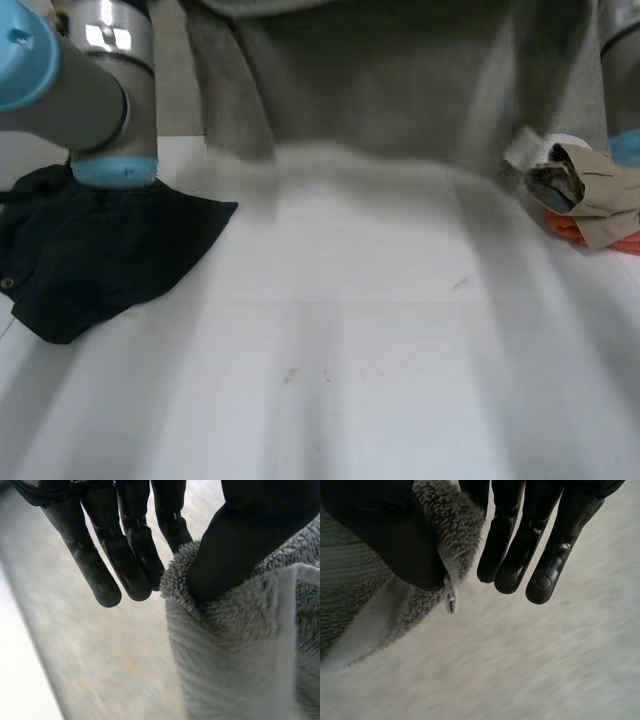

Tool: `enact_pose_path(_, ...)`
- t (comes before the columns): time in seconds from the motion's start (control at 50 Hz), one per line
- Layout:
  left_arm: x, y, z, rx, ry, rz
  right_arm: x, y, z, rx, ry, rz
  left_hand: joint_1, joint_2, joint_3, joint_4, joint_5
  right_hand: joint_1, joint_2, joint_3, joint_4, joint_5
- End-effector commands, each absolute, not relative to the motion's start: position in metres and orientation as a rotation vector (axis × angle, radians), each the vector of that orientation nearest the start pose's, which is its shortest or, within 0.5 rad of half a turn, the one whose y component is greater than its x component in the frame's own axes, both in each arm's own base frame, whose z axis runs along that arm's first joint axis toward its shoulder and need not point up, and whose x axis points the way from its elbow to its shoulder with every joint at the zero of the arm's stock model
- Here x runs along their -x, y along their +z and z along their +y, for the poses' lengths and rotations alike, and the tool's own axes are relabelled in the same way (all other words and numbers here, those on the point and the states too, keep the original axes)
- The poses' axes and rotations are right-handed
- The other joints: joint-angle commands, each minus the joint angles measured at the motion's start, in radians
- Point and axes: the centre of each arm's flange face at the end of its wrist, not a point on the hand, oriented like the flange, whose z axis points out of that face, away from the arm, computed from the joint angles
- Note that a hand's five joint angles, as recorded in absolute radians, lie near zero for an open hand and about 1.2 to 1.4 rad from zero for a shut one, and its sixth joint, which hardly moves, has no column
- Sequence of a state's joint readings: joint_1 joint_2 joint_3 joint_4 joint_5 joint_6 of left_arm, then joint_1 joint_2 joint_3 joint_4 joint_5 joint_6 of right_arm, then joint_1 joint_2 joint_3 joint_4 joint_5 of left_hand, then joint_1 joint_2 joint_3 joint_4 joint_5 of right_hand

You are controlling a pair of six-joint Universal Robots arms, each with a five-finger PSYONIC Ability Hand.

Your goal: Fold the laundry.

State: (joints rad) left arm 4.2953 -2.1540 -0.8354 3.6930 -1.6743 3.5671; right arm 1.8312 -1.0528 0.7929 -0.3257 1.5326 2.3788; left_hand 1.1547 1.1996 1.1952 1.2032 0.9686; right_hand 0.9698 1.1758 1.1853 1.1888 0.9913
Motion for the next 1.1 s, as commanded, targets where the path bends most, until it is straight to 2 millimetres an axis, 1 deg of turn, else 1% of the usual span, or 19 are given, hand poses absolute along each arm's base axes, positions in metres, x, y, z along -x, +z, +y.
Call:
enact_pose_path(0.02, 0.297, 0.386, -0.381, -0.339, -2.817, 1.201, -0.248, 0.406, -0.402, 0.838, -3.188, 1.362, 0.242, 0.197, 0.201, 0.193, 0.253, 0.426, 0.22, 0.211, 0.207, 0.23)
enact_pose_path(0.08, 0.298, 0.361, -0.381, -0.389, -2.767, 1.301, -0.248, 0.387, -0.405, 0.871, -3.12, 1.431, 0.242, 0.197, 0.201, 0.193, 0.253, 0.426, 0.22, 0.211, 0.207, 0.23)
enact_pose_path(0.1, 0.297, 0.345, -0.38, -0.42, -2.735, 1.364, -0.248, 0.381, -0.405, 0.882, -3.1, 1.45, 0.242, 0.197, 0.201, 0.193, 0.253, 0.426, 0.22, 0.211, 0.207, 0.23)
enact_pose_path(0.14, 0.296, 0.334, -0.378, -0.439, -2.71, 1.409, -0.248, 0.367, -0.406, 0.908, -3.052, 1.496, 0.242, 0.197, 0.201, 0.193, 0.253, 0.426, 0.22, 0.211, 0.207, 0.23)
enact_pose_path(0.22, 0.294, 0.296, -0.372, -0.503, -2.621, 1.548, -0.252, 0.324, -0.406, 1.027, -2.898, 1.612, 0.242, 0.197, 0.201, 0.193, 0.253, 0.426, 0.22, 0.211, 0.207, 0.23)
enact_pose_path(0.24, 0.293, 0.276, -0.37, -0.539, -2.569, 1.614, -0.252, 0.304, -0.405, 1.07, -2.829, 1.67, 0.242, 0.197, 0.201, 0.193, 0.253, 0.426, 0.22, 0.211, 0.207, 0.23)
enact_pose_path(0.3, 0.292, 0.253, -0.365, -0.576, -2.509, 1.691, -0.253, 0.274, -0.4, 1.134, -2.715, 1.761, 0.242, 0.197, 0.201, 0.193, 0.253, 0.426, 0.22, 0.211, 0.207, 0.23)
enact_pose_path(0.32, 0.29, 0.237, -0.363, -0.6, -2.464, 1.743, -0.252, 0.251, -0.396, 1.174, -2.627, 1.835, 0.242, 0.197, 0.201, 0.193, 0.253, 0.426, 0.22, 0.211, 0.207, 0.23)
enact_pose_path(0.38, 0.289, 0.208, -0.359, -0.647, -2.386, 1.827, -0.25, 0.224, -0.39, 1.217, -2.506, 1.938, 0.242, 0.197, 0.201, 0.193, 0.253, 0.426, 0.22, 0.211, 0.207, 0.23)
enact_pose_path(0.4, 0.291, 0.189, -0.355, -0.684, -2.335, 1.881, -0.248, 0.206, -0.387, 1.243, -2.413, 2.021, 0.242, 0.197, 0.201, 0.193, 0.253, 0.426, 0.22, 0.211, 0.207, 0.23)
enact_pose_path(0.52, 0.287, 0.141, -0.333, -0.821, -2.109, 2.06, -0.237, 0.175, -0.365, 1.353, -2.036, 2.279, 0.242, 0.197, 0.201, 0.193, 0.253, 0.426, 0.22, 0.211, 0.207, 0.23)
enact_pose_path(0.64, 0.277, 0.126, -0.306, -0.966, -1.829, 2.203, -0.213, 0.177, -0.332, 1.428, -1.652, 2.498, 0.242, 0.197, 0.201, 0.193, 0.253, 0.426, 0.22, 0.211, 0.207, 0.23)
enact_pose_path(0.7, 0.267, 0.139, -0.286, -1.023, -1.705, 2.256, -0.204, 0.181, -0.315, 1.469, -1.497, 2.561, 0.242, 0.197, 0.201, 0.193, 0.253, 0.426, 0.22, 0.211, 0.207, 0.23)
enact_pose_path(0.8, 0.247, 0.148, -0.239, -1.117, -1.443, 2.387, -0.183, 0.182, -0.268, 1.688, -1.172, 2.615, 0.242, 0.197, 0.201, 0.193, 0.253, 0.426, 0.22, 0.211, 0.207, 0.23)
enact_pose_path(0.86, 0.241, 0.154, -0.215, -1.168, -1.361, 2.418, -0.172, 0.189, -0.249, 1.786, -1.115, 2.623, 0.242, 0.197, 0.201, 0.193, 0.253, 0.426, 0.22, 0.211, 0.207, 0.23)
enact_pose_path(0.88, 0.238, 0.158, -0.198, -1.209, -1.31, 2.436, -0.165, 0.193, -0.238, 1.848, -1.101, 2.624, 0.242, 0.197, 0.201, 0.193, 0.253, 0.426, 0.22, 0.211, 0.207, 0.23)
enact_pose_path(0.96, 0.231, 0.158, -0.163, -1.329, -1.167, 2.463, -0.152, 0.199, -0.227, 1.914, -1.109, 2.625, 0.242, 0.197, 0.201, 0.193, 0.253, 0.426, 0.22, 0.211, 0.207, 0.23)
enact_pose_path(1.02, 0.232, 0.159, -0.157, -1.367, -1.149, 2.449, -0.148, 0.197, -0.226, 1.915, -1.09, 2.631, 0.242, 0.197, 0.201, 0.193, 0.253, 0.426, 0.22, 0.211, 0.207, 0.23)
enact_pose_path(1.1, 0.241, 0.165, -0.169, -1.347, -1.266, 2.409, -0.15, 0.196, -0.229, 1.905, -1.122, 2.611, 0.242, 0.197, 0.201, 0.193, 0.253, 0.426, 0.22, 0.211, 0.207, 0.23)
